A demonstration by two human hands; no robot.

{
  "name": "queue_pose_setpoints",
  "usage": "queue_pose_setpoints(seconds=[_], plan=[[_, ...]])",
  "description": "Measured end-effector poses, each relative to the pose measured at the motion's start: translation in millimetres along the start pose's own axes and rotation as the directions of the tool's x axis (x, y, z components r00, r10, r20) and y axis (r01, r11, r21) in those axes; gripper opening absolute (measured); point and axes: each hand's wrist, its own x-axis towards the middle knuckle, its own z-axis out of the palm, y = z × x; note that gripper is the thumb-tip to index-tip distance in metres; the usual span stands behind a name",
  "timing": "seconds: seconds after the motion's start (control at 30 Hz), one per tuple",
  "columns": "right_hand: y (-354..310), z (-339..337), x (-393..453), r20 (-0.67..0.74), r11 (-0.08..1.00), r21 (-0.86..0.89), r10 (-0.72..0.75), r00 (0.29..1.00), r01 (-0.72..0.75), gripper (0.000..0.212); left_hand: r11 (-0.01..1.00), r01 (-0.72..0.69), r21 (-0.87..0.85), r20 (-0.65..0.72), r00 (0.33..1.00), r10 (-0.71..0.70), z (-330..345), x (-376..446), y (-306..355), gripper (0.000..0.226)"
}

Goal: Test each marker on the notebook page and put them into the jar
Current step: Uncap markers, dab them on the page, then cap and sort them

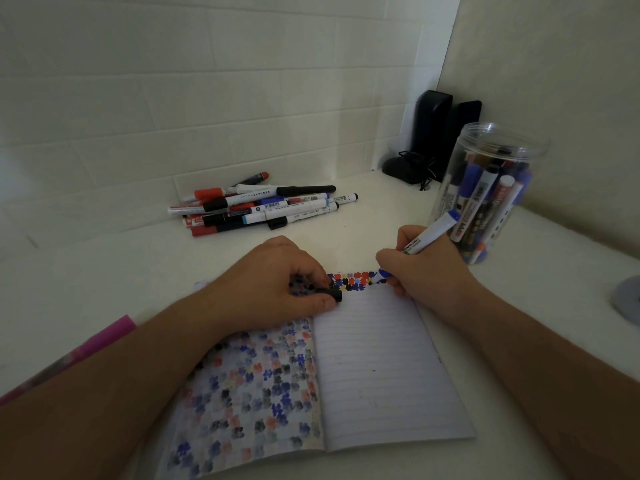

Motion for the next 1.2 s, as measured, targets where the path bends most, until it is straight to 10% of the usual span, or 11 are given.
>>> queue_pose_setpoints(seconds=[1.2], plan=[[2.1,1.6,0.2,-0.005,0.999,-0.034,-0.036,0.999,0.036,0.029,1.0,-0.012,0.015,-0.002,1.0,0.012,0.5,-0.2,0.0,0.028]])
